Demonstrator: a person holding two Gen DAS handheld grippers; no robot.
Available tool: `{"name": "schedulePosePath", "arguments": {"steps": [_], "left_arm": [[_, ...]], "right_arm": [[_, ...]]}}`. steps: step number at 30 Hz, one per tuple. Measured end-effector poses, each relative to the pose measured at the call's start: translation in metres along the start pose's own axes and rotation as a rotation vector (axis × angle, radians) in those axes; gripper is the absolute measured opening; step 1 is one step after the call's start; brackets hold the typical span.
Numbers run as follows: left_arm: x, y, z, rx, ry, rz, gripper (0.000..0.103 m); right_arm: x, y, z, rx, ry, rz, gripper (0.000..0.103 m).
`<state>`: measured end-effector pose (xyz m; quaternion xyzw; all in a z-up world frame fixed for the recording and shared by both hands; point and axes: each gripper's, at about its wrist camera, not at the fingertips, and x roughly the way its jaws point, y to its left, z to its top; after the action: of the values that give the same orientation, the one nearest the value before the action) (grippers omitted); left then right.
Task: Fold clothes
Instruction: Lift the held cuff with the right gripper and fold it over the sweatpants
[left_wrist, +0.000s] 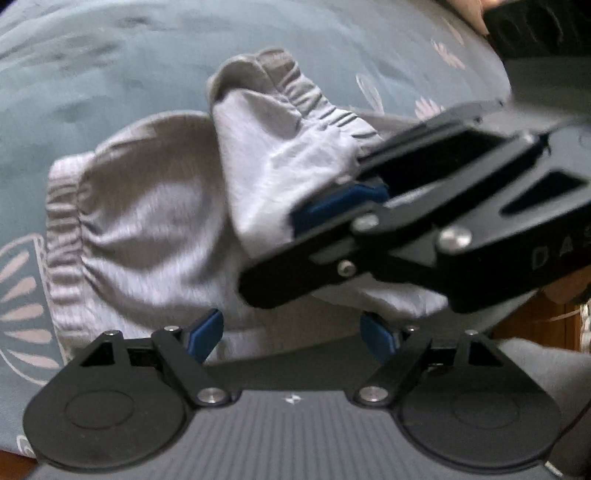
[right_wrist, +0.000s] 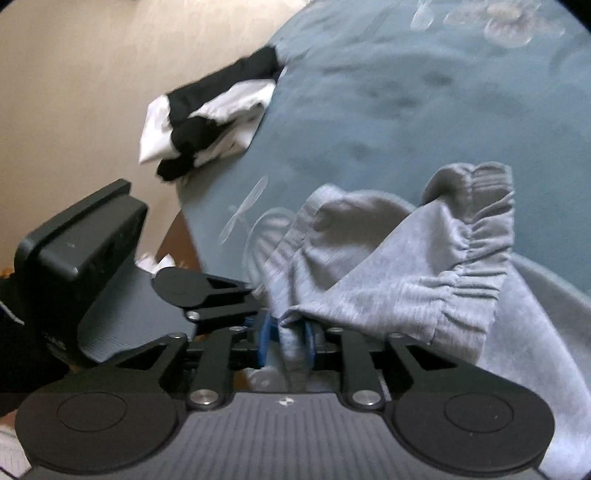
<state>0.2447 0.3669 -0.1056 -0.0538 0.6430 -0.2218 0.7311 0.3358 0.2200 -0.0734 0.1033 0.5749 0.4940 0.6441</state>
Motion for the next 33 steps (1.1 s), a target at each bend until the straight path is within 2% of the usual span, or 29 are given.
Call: {"name": "schedulePosePath", "arguments": {"steps": [3,4,5,8,11,19,21,27,30,33], "left_arm": [[0.004,-0.001,-0.005,-0.006,0.008,-0.009,0.081],[0.005,-0.001,-0.006,-0.01,0.011,-0.013,0.081],[0.006,-0.001,-0.006,-0.011,0.013,-0.012,0.081],[0.009,-0.003,-0.008,0.007,0.019,0.004,0.081],[0.008,-0.007,-0.01,0.037,0.018,0.032,0.081],[0.007,-0.019,-0.013,0.103,0.013,0.08,0.081],[0.007,-0.022,-0.011,0.111,0.003,0.089,0.081],[0.01,-0.029,-0.001,0.119,-0.019,0.081,0.081],[0.014,-0.034,-0.007,0.116,-0.02,0.079,0.081],[0.013,-0.03,-0.013,0.108,-0.025,0.075,0.081]], "right_arm": [[0.007,0.002,0.0,-0.005,0.021,0.036,0.031],[0.011,0.001,0.001,-0.003,0.043,0.053,0.041],[0.016,-0.001,0.001,0.002,0.065,0.061,0.046],[0.022,-0.002,0.002,0.022,0.092,0.029,0.047],[0.017,-0.004,0.002,0.055,0.099,0.041,0.048],[-0.032,-0.005,-0.006,0.086,0.148,0.09,0.058],[-0.048,-0.005,-0.007,0.08,0.102,0.056,0.058],[-0.077,-0.028,0.008,0.103,-0.111,-0.186,0.058],[-0.065,-0.038,0.021,0.051,-0.143,-0.263,0.058],[-0.049,-0.045,0.029,0.011,-0.137,-0.287,0.057]]}}
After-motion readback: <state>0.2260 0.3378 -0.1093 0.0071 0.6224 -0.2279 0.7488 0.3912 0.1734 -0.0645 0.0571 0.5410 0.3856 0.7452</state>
